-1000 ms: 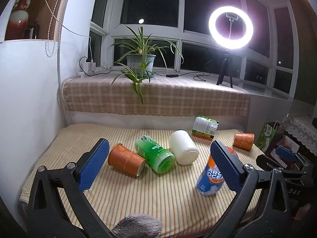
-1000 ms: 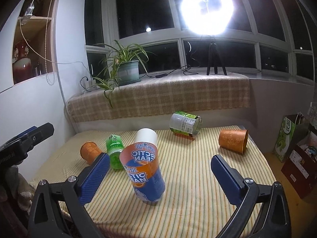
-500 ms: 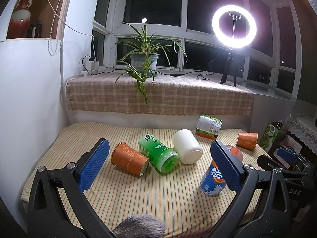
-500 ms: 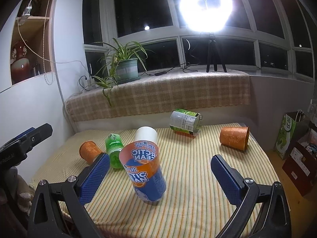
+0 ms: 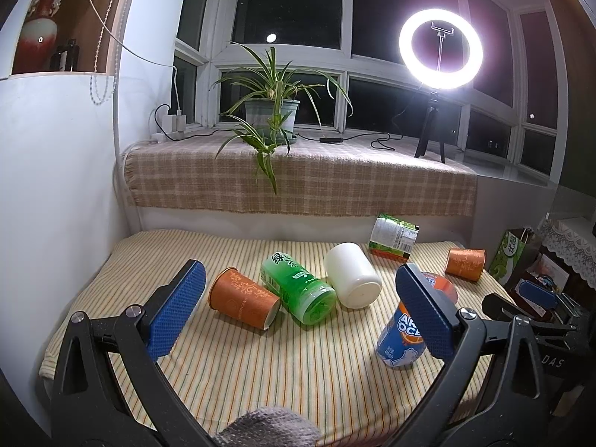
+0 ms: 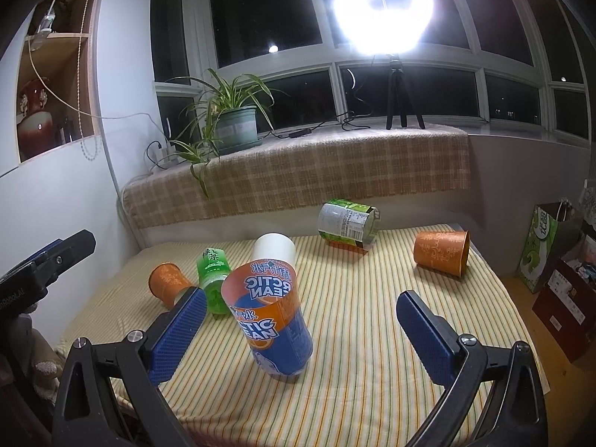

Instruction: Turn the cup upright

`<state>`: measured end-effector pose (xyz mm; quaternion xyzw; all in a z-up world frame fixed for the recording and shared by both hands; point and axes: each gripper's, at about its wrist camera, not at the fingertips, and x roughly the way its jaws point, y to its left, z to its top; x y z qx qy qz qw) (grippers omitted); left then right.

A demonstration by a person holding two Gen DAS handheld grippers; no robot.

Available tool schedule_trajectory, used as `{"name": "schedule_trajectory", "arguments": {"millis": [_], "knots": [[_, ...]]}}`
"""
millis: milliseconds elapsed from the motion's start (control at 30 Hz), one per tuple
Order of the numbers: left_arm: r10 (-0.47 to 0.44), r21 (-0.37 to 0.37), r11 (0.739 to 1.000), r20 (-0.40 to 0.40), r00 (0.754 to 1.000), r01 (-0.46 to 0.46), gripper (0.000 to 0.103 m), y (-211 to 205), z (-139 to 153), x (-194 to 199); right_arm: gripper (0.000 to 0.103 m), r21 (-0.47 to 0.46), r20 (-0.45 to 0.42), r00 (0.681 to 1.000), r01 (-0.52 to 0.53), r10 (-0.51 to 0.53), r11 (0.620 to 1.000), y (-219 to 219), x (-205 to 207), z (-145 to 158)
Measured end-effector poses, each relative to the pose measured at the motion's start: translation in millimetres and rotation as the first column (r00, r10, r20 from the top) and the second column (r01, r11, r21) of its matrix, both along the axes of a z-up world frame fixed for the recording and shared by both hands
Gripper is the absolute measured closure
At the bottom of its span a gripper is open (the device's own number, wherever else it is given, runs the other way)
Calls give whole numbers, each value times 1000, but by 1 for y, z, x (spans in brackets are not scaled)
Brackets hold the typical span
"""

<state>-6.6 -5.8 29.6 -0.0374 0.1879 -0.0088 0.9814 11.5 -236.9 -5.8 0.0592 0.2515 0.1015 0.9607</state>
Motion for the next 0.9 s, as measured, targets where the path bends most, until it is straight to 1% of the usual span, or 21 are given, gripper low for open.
{"name": "schedule_trajectory", "arguments": {"millis": [900], "knots": [[-1,2,1000,-1,1000,1,0,0,1,1,0,4,-22,1000,-7,8,1000,6,5,-5]]}}
